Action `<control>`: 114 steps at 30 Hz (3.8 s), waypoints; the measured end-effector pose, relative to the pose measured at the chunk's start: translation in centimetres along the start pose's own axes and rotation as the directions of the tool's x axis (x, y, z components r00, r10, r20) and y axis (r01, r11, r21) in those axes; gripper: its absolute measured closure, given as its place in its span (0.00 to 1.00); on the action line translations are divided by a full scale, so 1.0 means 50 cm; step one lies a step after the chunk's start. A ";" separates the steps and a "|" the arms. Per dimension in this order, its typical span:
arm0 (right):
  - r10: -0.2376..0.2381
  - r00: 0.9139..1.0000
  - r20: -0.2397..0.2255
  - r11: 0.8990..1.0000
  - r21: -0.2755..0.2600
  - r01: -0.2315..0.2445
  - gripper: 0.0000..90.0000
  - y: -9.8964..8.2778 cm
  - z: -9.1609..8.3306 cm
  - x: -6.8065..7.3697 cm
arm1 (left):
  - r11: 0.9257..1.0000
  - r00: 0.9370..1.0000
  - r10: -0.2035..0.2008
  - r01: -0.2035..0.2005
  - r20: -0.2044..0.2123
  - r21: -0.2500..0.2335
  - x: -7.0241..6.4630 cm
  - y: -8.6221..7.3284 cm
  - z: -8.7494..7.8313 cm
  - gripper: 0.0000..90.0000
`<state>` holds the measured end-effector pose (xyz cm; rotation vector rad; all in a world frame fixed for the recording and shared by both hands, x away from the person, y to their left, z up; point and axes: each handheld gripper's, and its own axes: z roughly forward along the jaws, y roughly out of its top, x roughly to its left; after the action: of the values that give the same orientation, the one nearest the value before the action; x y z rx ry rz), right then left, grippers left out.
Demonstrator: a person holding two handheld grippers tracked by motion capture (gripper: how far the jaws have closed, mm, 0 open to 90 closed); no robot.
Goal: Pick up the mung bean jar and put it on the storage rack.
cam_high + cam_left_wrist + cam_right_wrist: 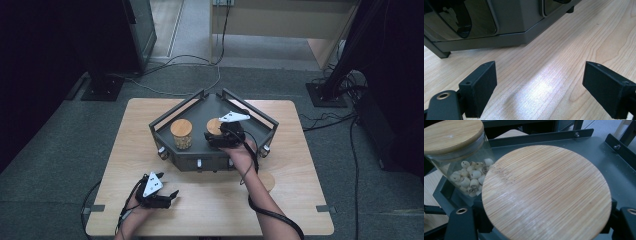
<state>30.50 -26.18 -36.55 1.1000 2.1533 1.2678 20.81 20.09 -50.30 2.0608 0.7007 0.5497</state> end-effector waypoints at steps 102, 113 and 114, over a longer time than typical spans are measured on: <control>-0.061 0.996 -0.057 0.996 -0.063 0.058 0.16 -0.098 -0.112 0.010 | 1.000 1.000 0.001 -0.001 -0.010 0.001 -0.003 0.000 0.001 0.13; -0.048 0.997 -0.052 0.997 -0.064 0.045 0.15 -0.117 -0.131 0.000 | 1.000 1.000 -0.001 0.001 -0.010 0.001 -0.003 0.001 0.001 0.13; -0.046 0.997 -0.054 0.997 -0.065 0.043 0.15 -0.118 -0.133 -0.002 | 1.000 1.000 -0.001 0.001 -0.010 0.001 -0.003 0.000 0.001 0.13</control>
<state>23.61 -31.48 -38.31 0.9970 2.1495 1.3524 20.72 19.96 -50.32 2.0597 0.7079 0.5596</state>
